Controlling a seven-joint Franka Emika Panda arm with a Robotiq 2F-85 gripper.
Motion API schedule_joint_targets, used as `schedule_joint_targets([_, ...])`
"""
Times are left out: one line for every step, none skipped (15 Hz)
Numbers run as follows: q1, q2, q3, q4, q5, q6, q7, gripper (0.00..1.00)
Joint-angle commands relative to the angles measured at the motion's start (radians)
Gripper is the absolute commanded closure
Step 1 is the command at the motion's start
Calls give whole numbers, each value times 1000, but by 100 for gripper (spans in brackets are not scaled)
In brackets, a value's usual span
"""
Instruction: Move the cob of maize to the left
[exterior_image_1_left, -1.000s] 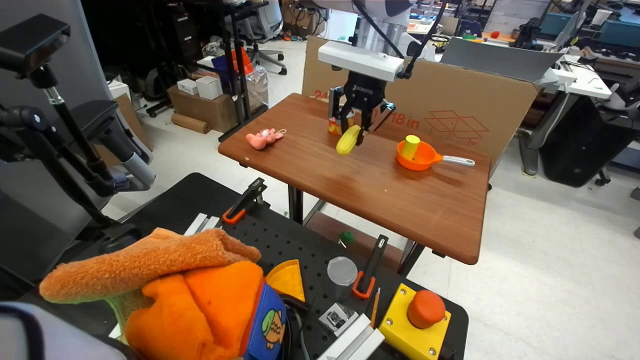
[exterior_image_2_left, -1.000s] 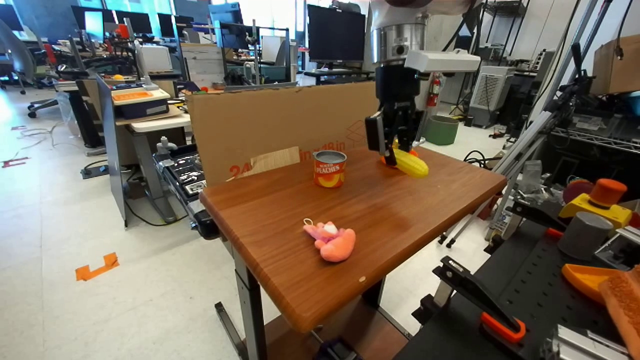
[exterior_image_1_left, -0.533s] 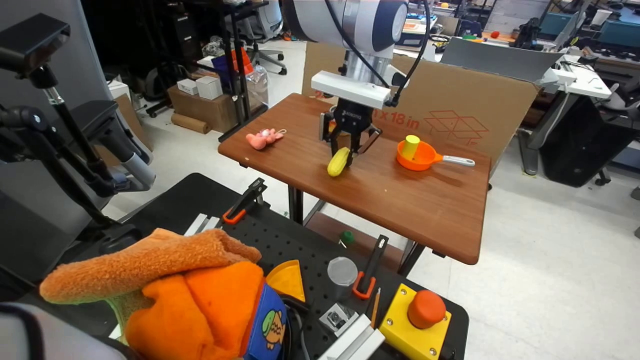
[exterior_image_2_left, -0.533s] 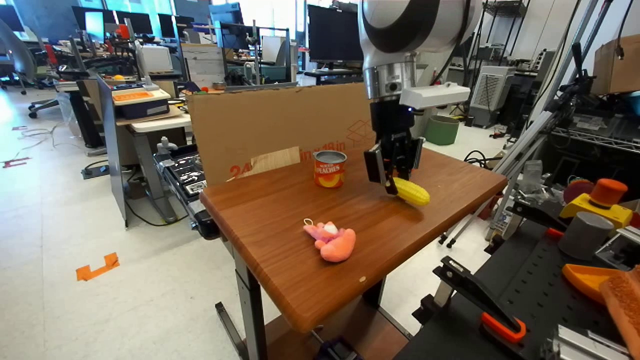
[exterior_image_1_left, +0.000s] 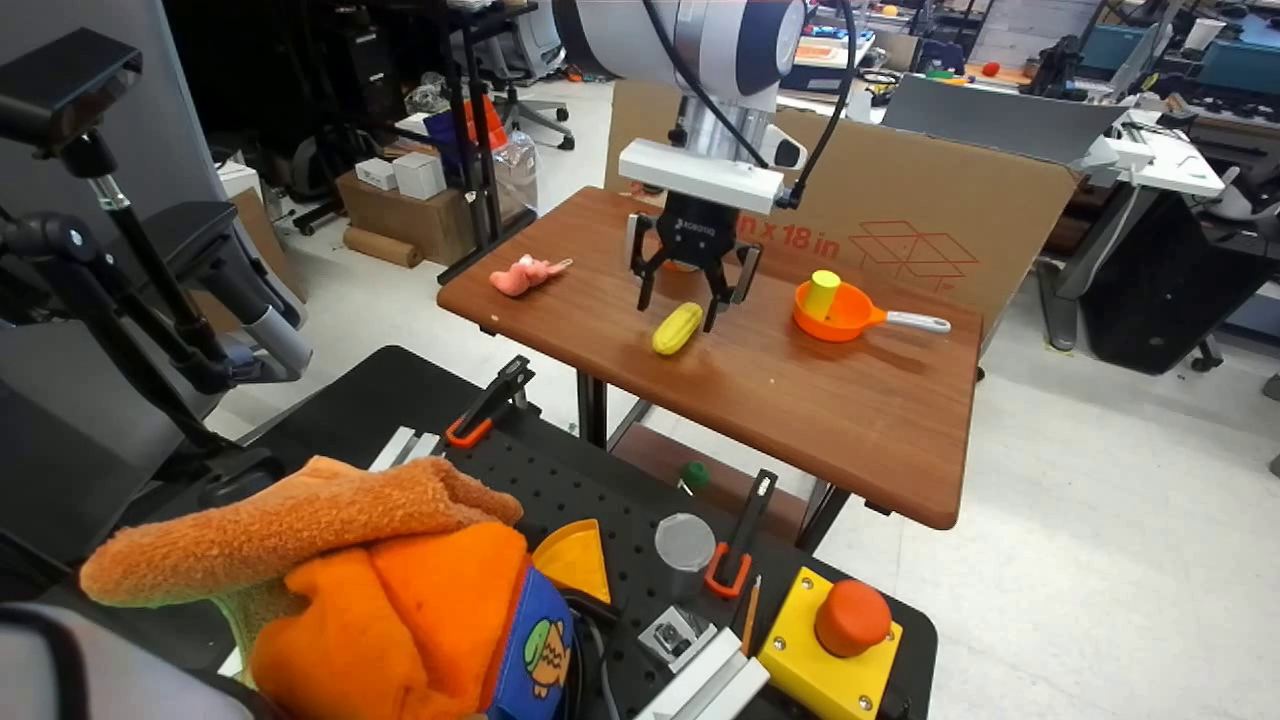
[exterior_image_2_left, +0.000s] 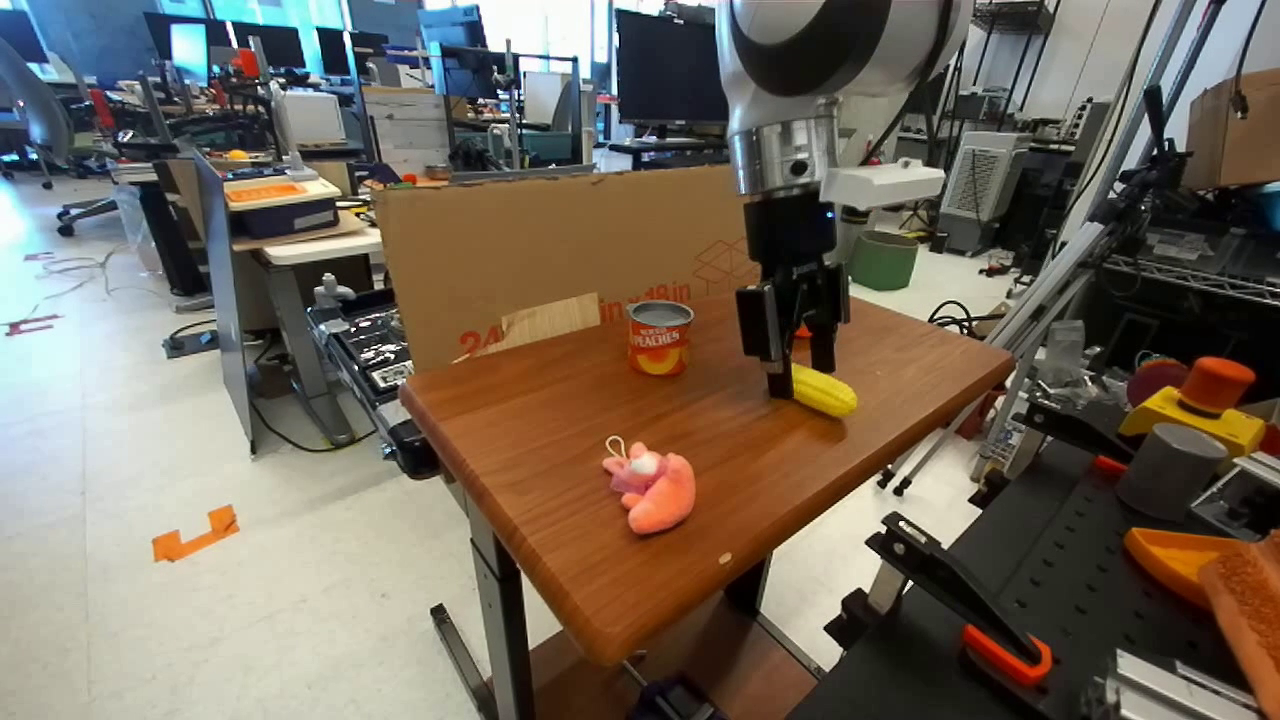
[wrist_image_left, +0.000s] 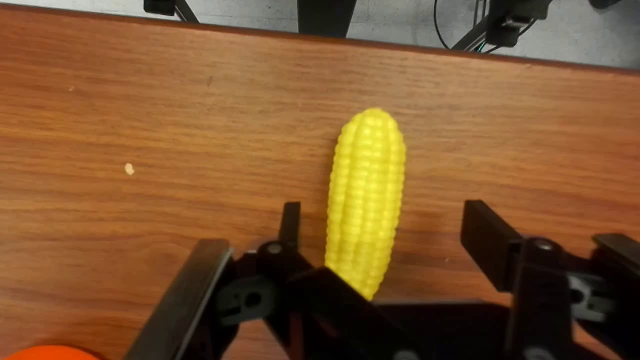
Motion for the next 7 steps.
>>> schedule_joint_targets([-37,-232,39,-185,31,0,-101,0])
schedule_joint_targets([-10,-82,17,-60,4,-3,-41,3])
schedule_joint_targets([-13,-132,21,-97,6,-3,-53,0])
schedule_joint_targets([-15,-174,22,-128,7,-4,-59,0])
schedule_joint_targets([-17,-203,23,-150,7,-4,-63,0])
schedule_joint_targets([-17,-219,23,-164,8,-4,-65,0])
schedule_joint_targets([-18,-224,23,-171,8,-4,-65,0])
